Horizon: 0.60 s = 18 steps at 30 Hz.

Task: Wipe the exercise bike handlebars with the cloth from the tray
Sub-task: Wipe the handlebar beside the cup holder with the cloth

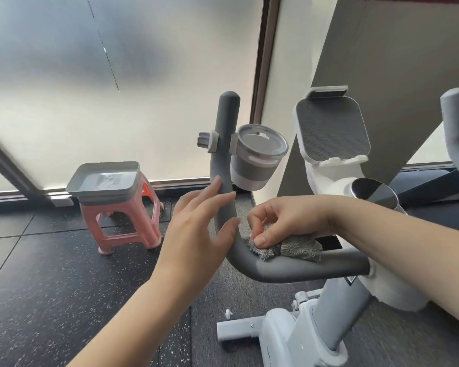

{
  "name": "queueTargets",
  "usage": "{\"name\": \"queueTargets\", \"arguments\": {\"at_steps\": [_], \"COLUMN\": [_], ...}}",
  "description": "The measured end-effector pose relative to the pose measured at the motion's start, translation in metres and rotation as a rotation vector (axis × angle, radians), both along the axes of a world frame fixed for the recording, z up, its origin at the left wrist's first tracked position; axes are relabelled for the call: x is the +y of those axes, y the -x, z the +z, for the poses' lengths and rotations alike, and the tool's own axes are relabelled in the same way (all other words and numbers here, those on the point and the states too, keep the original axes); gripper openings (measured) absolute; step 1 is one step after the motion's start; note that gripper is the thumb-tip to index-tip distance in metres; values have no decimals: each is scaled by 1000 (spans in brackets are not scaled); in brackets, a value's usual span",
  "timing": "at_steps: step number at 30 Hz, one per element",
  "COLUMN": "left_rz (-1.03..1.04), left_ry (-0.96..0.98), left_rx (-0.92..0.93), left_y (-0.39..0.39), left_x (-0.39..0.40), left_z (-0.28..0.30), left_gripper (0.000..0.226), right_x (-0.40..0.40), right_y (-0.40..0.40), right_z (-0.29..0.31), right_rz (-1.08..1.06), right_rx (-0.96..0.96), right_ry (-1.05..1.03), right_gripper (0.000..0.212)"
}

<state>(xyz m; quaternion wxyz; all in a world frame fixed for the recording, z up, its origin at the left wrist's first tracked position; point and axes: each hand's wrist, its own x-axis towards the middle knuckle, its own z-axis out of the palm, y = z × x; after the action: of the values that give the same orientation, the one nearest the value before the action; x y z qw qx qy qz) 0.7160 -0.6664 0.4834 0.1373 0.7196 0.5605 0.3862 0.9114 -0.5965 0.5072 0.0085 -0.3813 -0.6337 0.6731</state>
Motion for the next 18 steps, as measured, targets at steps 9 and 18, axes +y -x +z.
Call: {"name": "queueTargets", "arguments": {"at_steps": [9, 18], "left_rz": [27, 60], "left_ry": [9, -20], "left_rx": [55, 51], "left_y": [-11, -15], "left_x": [-16, -14], "left_z": [-8, -9], "left_gripper": [46, 52], "right_x": [9, 12], "right_y": [-12, -35], "right_z": [8, 29], "right_rz": [240, 425], "right_rx": [-130, -303], "right_ry": [-52, -228], "right_gripper": [11, 13]}}
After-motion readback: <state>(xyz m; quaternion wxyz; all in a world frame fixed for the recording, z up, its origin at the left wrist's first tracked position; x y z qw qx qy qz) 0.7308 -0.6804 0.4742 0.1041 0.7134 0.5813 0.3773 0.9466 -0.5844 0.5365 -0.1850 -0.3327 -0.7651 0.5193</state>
